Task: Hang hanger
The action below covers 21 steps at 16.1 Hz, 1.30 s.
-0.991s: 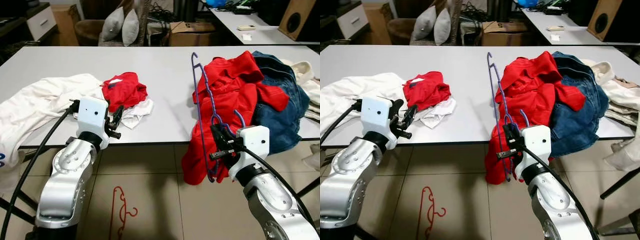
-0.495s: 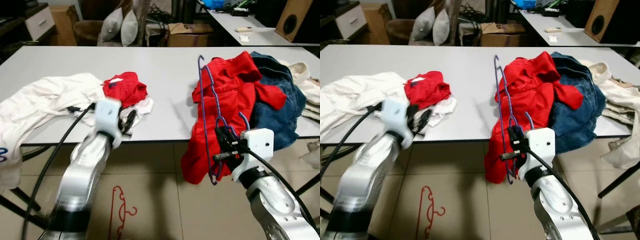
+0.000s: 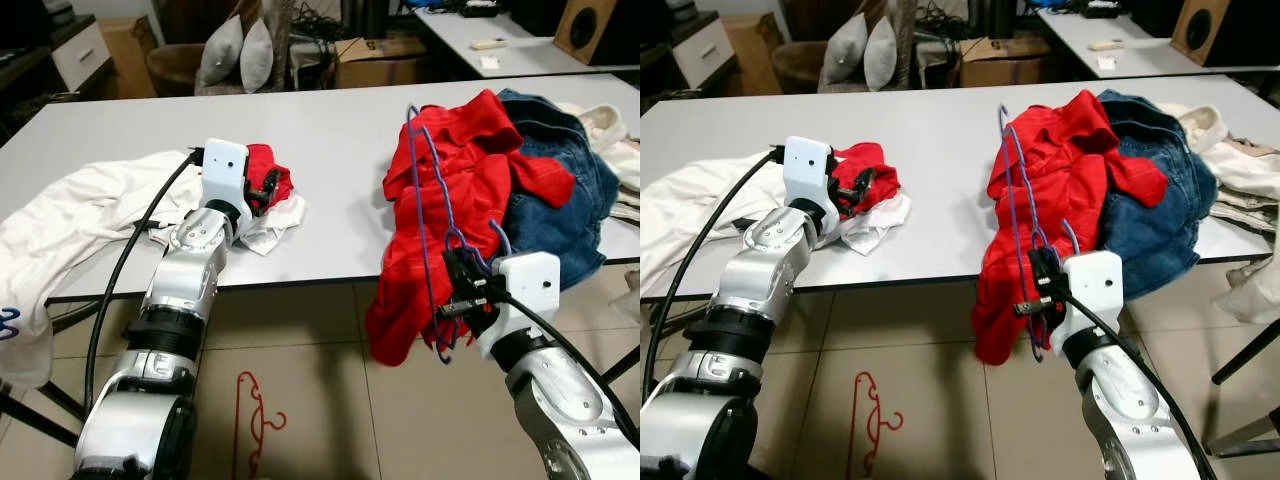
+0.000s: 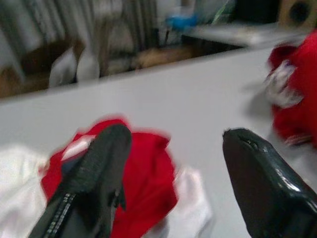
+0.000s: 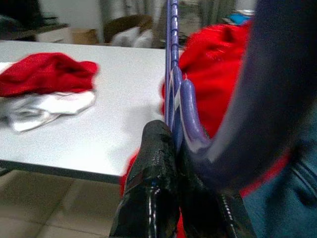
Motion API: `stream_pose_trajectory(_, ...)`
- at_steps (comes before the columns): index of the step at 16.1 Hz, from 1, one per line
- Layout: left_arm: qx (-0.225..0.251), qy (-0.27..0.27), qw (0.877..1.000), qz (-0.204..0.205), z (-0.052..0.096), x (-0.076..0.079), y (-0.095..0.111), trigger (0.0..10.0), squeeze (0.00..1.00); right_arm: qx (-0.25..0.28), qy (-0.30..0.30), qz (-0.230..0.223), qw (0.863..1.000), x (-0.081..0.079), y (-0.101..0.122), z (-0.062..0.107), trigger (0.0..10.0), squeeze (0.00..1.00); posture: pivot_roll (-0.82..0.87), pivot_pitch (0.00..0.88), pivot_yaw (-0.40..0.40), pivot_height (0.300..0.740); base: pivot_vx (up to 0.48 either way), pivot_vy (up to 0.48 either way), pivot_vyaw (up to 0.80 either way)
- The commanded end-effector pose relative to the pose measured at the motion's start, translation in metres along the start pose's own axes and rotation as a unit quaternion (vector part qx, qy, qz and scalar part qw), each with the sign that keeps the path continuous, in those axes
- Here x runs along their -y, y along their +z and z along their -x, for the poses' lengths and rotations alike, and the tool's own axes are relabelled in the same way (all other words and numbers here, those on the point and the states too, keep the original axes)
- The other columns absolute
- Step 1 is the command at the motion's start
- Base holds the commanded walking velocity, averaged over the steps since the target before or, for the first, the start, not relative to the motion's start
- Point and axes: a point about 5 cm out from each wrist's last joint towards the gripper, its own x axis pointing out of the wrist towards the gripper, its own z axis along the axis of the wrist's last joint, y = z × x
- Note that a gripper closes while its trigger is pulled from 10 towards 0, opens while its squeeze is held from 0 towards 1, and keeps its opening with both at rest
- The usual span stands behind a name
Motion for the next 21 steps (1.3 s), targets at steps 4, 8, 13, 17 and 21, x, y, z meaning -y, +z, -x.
stream_pose_trajectory(4, 0.032, -0.023, 0.999, -0.004, 0.062, 0.011, -0.011, 10.0, 0.0, 0.003, -0.015, -0.014, 1.0, -0.008, -0.005, 0.01, 10.0, 0.0, -0.06, 0.0, 0.075, 0.74, 0.0, 0.0, 0.0)
stream_pose_trajectory(8, 0.025, -0.006, 1.0, 0.0, 0.083, 0.022, -0.01, 10.0, 0.0, -0.002, -0.004, -0.015, 1.0, -0.015, -0.01, 0.006, 10.0, 0.0, -0.02, 0.0, 0.05, 0.74, 0.304, 0.0, 0.2)
stream_pose_trajectory(13, 0.005, -0.009, 1.0, -0.004, 0.088, 0.024, -0.011, 10.0, 0.0, 0.005, -0.021, -0.038, 0.999, -0.01, -0.011, 0.006, 10.0, 0.0, -0.01, 0.0, 0.052, 0.74, 0.34, 0.0, 0.32)
stream_pose_trajectory(17, 0.001, -0.019, 1.0, -0.002, 0.088, 0.027, -0.01, 10.0, 0.0, 0.007, -0.019, -0.036, 0.999, -0.012, -0.011, 0.006, 10.0, 0.0, -0.01, 0.0, 0.056, 0.74, 0.34, 0.0, 0.0)
stream_pose_trajectory(21, -0.014, -0.017, 1.0, 0.008, 0.088, 0.029, -0.014, 10.0, 0.0, 0.007, -0.016, -0.032, 0.999, -0.013, -0.011, 0.006, 10.0, 0.0, -0.01, 0.0, 0.055, 0.74, 0.163, 0.0, 0.0)
